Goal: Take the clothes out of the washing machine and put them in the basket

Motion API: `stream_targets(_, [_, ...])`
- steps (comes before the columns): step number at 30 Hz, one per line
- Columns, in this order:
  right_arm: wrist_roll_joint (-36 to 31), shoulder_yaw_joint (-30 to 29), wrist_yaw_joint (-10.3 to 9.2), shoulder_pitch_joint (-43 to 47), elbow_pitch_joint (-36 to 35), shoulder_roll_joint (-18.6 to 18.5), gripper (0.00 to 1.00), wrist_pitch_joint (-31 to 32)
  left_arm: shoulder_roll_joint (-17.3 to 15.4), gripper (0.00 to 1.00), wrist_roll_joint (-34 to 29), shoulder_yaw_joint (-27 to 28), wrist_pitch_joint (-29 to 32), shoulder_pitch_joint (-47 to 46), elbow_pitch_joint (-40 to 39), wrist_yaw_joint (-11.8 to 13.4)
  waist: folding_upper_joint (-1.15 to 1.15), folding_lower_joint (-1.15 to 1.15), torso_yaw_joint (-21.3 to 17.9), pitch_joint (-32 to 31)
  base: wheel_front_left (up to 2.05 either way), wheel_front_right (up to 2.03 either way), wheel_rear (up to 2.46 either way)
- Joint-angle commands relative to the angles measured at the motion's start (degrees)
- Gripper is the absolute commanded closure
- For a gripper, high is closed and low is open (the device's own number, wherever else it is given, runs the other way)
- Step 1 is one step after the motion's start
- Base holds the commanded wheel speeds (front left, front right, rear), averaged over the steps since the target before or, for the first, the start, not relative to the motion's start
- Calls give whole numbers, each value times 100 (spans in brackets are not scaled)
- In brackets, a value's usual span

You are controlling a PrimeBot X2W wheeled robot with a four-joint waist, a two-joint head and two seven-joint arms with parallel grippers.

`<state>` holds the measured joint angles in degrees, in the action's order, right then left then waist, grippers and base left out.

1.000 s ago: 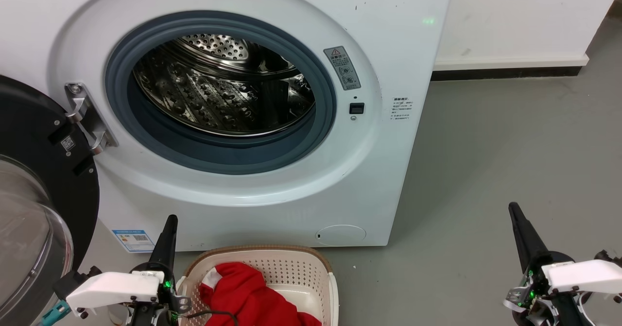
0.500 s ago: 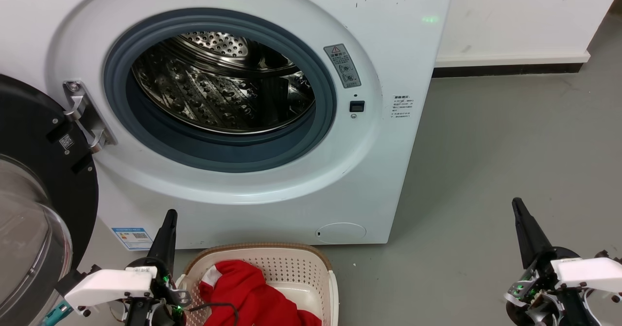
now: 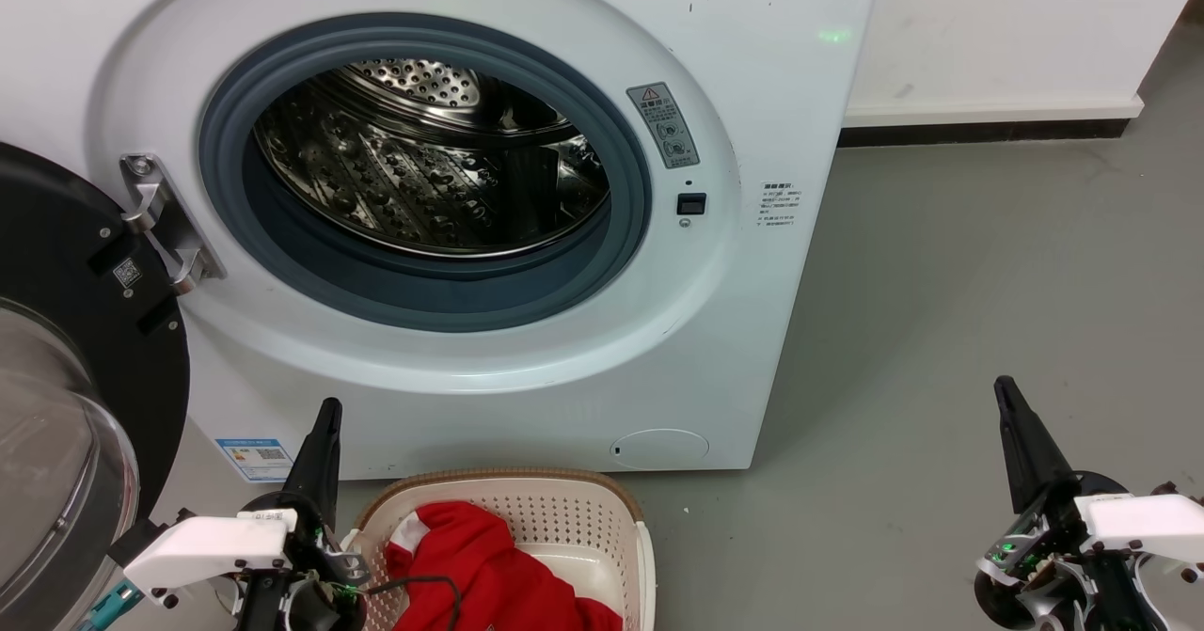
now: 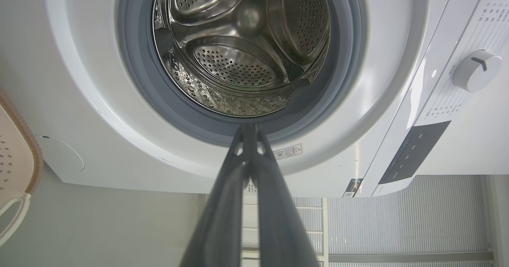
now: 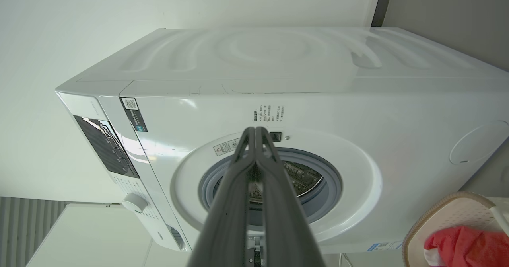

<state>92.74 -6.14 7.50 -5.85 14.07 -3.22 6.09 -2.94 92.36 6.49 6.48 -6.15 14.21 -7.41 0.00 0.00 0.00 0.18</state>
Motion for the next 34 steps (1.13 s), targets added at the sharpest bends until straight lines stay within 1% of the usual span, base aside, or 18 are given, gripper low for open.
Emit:
stream_targets(1, [-3,-8,-2,-73,10,7,100,18,14,100,9,22,25,-31,-7,-22,0,0,0,0,0,0,0])
stream_targets(34, [-28,-24,-2,-76,11,23,100,35,14,100,10,21,24,-31,-8,-22,0,0,0,0,0,0,0])
